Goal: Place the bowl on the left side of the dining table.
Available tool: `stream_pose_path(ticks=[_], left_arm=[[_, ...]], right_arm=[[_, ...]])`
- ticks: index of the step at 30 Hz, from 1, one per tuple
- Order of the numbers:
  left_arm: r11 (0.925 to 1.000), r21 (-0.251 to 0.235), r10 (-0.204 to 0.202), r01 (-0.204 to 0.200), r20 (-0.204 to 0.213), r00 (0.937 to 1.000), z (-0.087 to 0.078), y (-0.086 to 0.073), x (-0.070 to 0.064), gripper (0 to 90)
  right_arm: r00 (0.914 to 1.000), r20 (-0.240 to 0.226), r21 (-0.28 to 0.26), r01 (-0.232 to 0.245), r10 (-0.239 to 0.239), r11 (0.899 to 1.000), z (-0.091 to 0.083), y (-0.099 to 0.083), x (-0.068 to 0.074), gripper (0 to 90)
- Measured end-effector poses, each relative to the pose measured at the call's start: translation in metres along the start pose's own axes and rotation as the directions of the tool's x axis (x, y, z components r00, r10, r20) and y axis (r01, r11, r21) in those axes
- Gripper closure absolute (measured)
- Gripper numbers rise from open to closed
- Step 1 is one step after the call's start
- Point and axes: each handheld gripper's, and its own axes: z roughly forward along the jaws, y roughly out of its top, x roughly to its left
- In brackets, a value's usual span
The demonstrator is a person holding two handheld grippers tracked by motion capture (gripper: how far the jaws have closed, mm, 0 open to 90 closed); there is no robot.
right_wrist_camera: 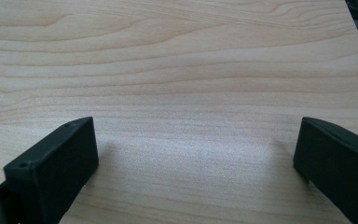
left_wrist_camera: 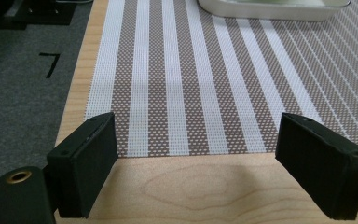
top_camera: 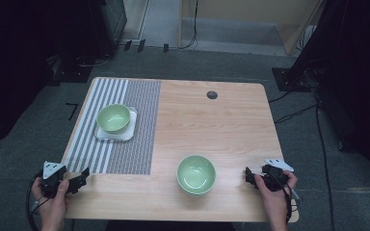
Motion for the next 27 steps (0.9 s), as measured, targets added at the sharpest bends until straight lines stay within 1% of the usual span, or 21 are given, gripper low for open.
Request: stream_pose_path(ticks=[2,5,7,8,9,15,20,23,27], left_arm=[[0.9999,0.004,0.014,-0.014,-0.009,0.9999,0.0007,-0.0003,-0.0009,12.3],[0.9994,0.016,0.032,-0.032,-0.012,0.9994,0.0023,-0.0014,-0.0028,12.3],[0.9992,0.018,0.037,-0.036,-0.013,0.9993,0.0030,-0.0018,-0.0033,12.3],[0.9981,0.033,0.052,-0.052,-0.017,0.9985,0.0043,-0.0025,-0.0046,12.3],[0.9979,0.034,0.056,-0.056,-0.018,0.9983,0.0044,-0.0024,-0.0051,12.3],[0.9970,0.051,0.060,-0.059,-0.014,0.9981,0.0057,-0.0022,-0.0055,12.3],[0.9959,0.058,0.071,-0.069,-0.023,0.9972,0.0063,-0.0022,-0.0068,12.3],[0.9942,0.065,0.088,-0.086,-0.035,0.9955,0.0071,-0.0021,-0.0092,12.3],[0.9944,0.064,0.087,-0.084,-0.035,0.9956,0.0071,-0.0021,-0.0092,12.3]], right_arm=[[1.0000,0.000,-0.001,0.002,-0.002,1.000,0.0001,0.0000,-0.0002,0.0],[1.0000,0.000,0.000,0.000,0.000,1.000,0.0000,0.0000,0.0000,0.0],[1.0000,0.000,0.000,0.000,0.000,1.000,0.0000,0.0000,0.0000,0.0],[1.0000,0.000,-0.001,0.002,-0.002,1.000,0.0001,0.0000,-0.0002,0.0],[1.0000,0.000,-0.001,0.001,-0.001,1.000,0.0001,0.0000,-0.0001,0.0],[1.0000,0.000,0.000,0.000,0.000,1.000,0.0000,0.0000,0.0000,0.0],[1.0000,0.000,0.000,0.000,0.000,1.000,0.0000,0.0000,0.0000,0.0],[1.0000,0.000,0.000,0.000,0.000,1.000,0.0000,0.0000,0.0000,0.0],[1.0000,0.000,0.000,0.001,-0.001,1.000,0.0000,-0.0001,-0.0001,0.0]])
